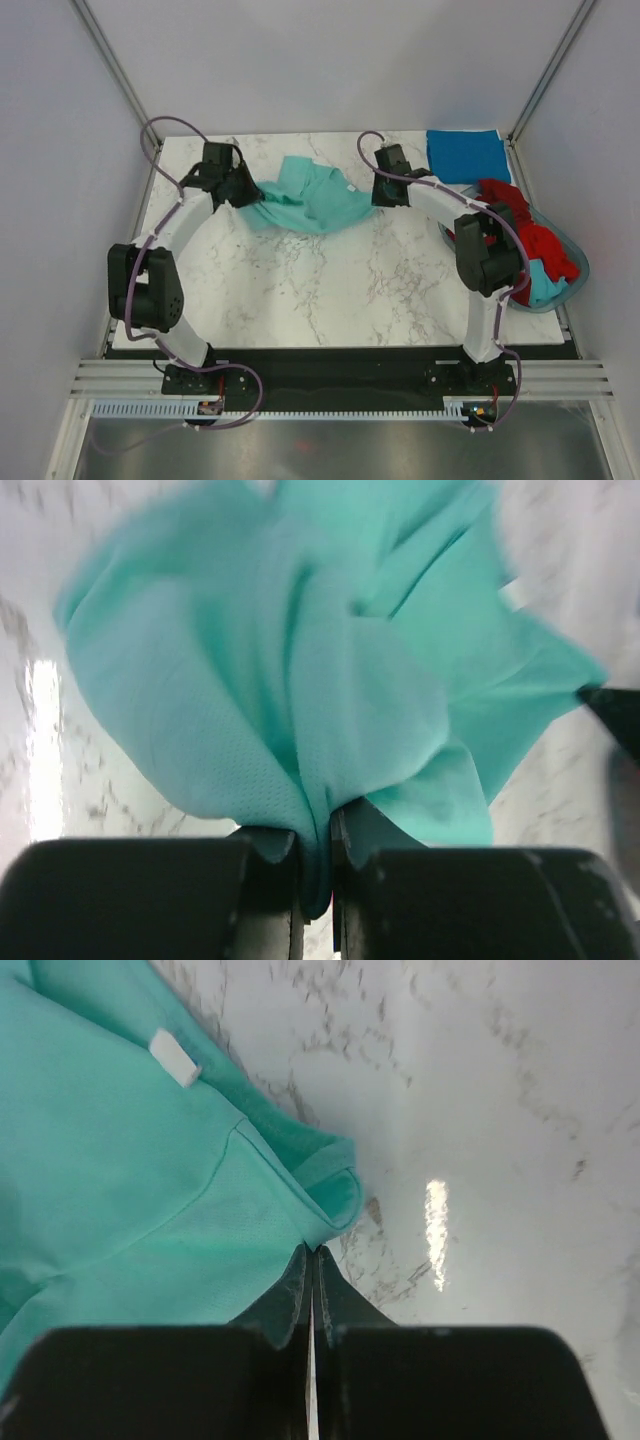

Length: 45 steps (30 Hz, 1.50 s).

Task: Fold and stack the t-shirts
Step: Flatten the tshirt out

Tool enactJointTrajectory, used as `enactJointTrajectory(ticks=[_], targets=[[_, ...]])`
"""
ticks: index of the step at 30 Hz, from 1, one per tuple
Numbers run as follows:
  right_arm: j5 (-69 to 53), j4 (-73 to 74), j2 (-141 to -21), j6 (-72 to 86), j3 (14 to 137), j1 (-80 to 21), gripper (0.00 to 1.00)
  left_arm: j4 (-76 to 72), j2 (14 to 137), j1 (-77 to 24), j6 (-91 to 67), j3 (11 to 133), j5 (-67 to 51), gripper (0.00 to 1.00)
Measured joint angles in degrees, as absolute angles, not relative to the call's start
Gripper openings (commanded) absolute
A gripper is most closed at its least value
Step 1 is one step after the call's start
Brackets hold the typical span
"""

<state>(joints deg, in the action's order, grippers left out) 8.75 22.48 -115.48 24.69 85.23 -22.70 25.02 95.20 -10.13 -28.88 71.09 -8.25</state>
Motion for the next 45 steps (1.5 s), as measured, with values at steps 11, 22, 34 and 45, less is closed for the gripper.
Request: enactJointTrajectory(ticks=[11,22,34,45], targets=[[7.07,16.47,-92.33,25.69,83.42,-18.94,0.00,20.10,72.99,-3.62,-31.29,75.05,-16.47,0.07],[2.81,21.28,-79.05,26.15,52.21,-19.38,0.37,28.01,60.10,-3.62,-37.26,39.75,-18.26,0.60],[2.52,20.05,-91.81,30.22,66.02,-23.70,0.40,26.30,77.47,-3.90,-33.32,56.66,-18.55,0.58],[13.54,31.51,-120.16,34.46,98.13,-25.87,0.41,27.20,91.68,-4.27,-32.49,61.45,-18.09,0.57]])
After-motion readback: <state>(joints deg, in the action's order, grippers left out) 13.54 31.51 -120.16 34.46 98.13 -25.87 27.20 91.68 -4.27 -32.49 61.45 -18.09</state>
